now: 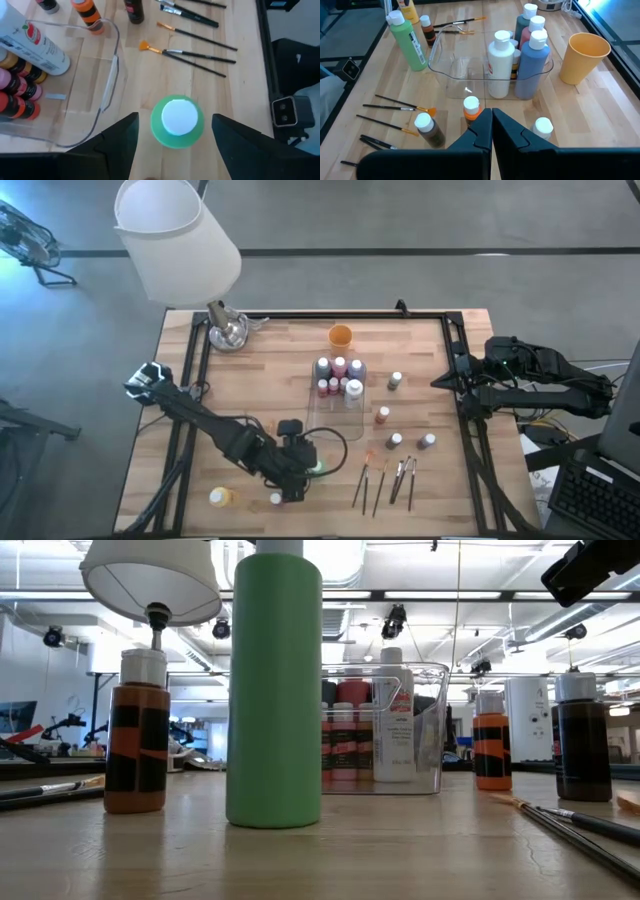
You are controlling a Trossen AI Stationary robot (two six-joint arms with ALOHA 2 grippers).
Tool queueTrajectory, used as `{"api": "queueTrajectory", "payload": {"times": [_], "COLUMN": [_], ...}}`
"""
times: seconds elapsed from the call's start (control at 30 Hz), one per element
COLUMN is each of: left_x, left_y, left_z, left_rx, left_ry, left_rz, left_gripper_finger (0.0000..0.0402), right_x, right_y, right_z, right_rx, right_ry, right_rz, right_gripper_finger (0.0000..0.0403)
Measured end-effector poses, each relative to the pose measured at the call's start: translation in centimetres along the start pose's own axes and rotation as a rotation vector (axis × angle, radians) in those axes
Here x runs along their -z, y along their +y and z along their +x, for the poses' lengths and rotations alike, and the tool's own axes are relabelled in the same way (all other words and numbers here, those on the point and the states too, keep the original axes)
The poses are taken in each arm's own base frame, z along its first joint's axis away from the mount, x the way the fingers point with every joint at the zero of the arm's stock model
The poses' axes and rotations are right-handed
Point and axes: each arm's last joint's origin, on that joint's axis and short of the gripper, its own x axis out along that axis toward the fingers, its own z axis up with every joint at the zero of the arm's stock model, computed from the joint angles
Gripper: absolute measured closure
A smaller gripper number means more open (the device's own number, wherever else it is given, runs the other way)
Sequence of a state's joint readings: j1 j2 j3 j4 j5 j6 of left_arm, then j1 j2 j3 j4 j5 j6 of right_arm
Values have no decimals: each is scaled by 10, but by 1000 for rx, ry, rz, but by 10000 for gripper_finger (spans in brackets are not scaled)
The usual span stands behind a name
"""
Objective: Pick & Place Paint Supplies
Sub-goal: Put the green paint bottle into the transparent bin
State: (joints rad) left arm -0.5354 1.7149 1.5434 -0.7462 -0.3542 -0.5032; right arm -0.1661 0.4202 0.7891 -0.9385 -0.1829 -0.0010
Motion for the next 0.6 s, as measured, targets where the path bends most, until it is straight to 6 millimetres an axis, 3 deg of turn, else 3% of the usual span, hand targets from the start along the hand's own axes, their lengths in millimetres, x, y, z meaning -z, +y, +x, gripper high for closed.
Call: {"api": "queueTrajectory", "payload": {"times": [0.37,0.6], "left_x": [2,14], "left_y": [-3,2], "left_z": [8,26], "left_rx": [42,53], "left_ry": [-18,-11], "left_rz": [-8,-16], "left_gripper_finger": [145,145], "right_x": [0,0], "right_y": [0,0], "right_z": [0,0], "right_rx": [0,0], "right_ry": [0,0], "right_rz": [0,0], "right_gripper_finger": [394,394]}}
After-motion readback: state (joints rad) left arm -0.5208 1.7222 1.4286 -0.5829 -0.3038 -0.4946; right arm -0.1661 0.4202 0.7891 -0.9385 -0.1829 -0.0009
